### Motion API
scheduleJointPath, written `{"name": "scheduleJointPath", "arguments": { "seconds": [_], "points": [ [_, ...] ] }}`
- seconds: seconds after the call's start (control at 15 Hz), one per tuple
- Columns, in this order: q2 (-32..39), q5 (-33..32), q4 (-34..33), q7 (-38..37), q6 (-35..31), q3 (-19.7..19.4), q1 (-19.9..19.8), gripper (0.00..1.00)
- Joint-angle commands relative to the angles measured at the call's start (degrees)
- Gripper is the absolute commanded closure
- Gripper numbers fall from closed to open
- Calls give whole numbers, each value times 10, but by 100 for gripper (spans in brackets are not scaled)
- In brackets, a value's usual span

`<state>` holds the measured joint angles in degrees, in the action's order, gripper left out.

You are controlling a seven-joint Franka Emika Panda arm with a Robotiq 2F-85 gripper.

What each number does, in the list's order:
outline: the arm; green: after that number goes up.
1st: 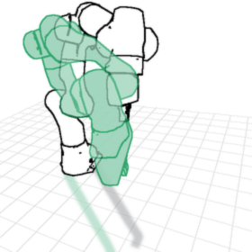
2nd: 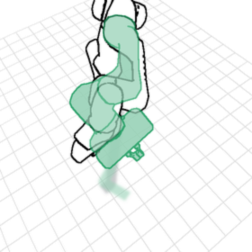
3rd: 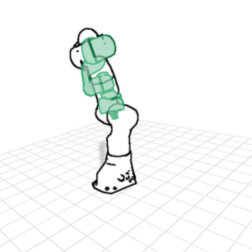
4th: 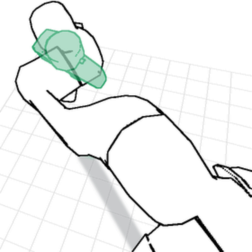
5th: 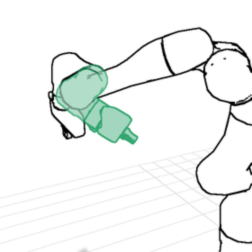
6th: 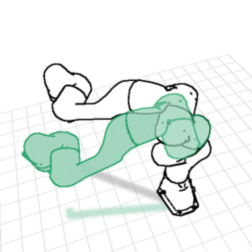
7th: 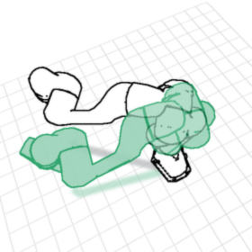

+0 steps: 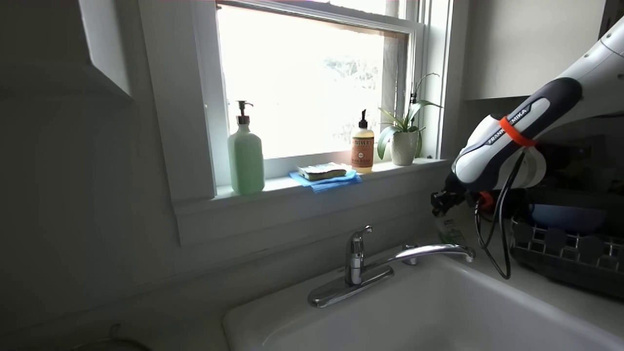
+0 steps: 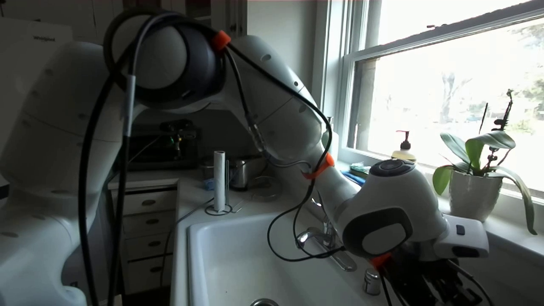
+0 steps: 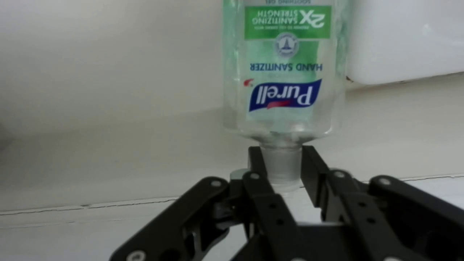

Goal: Put the bottle upright

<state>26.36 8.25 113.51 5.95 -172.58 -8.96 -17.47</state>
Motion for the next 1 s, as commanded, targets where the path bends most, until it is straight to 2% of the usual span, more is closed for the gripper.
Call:
{"name": "scheduleJointPath", "arguments": {
  "seconds": [0.0, 0.27, 0.6, 0.8, 0.87, 0.93],
  "points": [
    [-11, -23, 40, -2, -56, -3, 2, 92],
    [-25, -11, 89, 34, -176, 31, -24, 92],
    [-10, -32, 123, 11, -322, 83, -73, 92],
    [2, -26, 134, 12, -377, 78, -75, 92],
    [4, -46, 138, -21, -386, 40, -45, 92],
    [6, -45, 141, -26, -398, 35, -43, 92]
  ]
}}
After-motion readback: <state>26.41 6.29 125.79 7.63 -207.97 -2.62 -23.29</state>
